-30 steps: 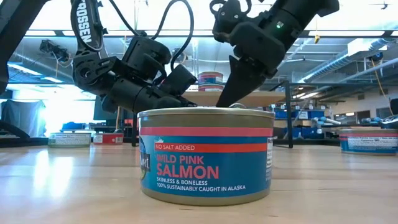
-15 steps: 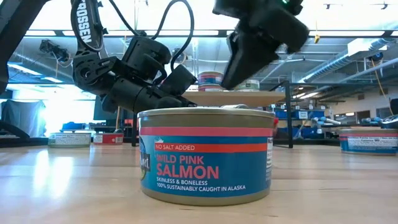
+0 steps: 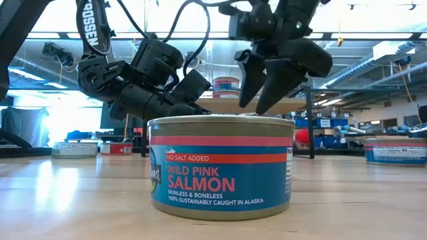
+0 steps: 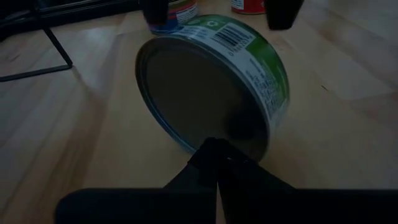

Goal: Stack canned seafood by type on shelf
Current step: Put the green tuna can on the shelf aligned with the other green tuna can

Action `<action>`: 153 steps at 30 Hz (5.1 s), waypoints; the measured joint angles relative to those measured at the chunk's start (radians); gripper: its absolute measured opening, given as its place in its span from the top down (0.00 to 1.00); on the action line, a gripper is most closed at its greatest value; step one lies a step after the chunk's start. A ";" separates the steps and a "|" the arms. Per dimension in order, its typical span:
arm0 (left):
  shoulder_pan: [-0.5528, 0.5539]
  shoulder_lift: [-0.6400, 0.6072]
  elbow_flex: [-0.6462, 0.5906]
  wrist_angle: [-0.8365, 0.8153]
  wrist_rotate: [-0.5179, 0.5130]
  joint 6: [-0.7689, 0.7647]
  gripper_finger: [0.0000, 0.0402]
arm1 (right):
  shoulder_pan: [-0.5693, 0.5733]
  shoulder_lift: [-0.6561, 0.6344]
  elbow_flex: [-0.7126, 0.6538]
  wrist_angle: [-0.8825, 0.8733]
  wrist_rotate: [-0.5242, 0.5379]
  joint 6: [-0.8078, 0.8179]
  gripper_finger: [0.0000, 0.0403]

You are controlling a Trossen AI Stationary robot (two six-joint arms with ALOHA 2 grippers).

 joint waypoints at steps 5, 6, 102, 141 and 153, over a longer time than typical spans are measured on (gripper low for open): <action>0.000 0.000 0.000 0.000 0.000 0.000 0.98 | -0.032 0.002 -0.023 0.014 0.002 -0.034 0.28; 0.000 0.000 0.000 0.000 0.000 0.000 0.98 | -0.036 0.002 -0.025 0.020 -0.001 -0.034 0.28; -0.003 -0.067 -0.021 -0.114 -0.054 -0.127 0.98 | 0.102 -0.001 -0.315 0.504 0.029 0.508 0.98; -0.047 -0.071 -0.161 0.124 -0.144 -0.159 0.98 | 0.059 -0.082 -0.155 0.190 0.341 0.677 0.61; -0.087 -0.103 -0.437 0.591 -0.355 -0.132 0.98 | 0.134 -0.082 -0.459 0.842 0.620 0.909 0.35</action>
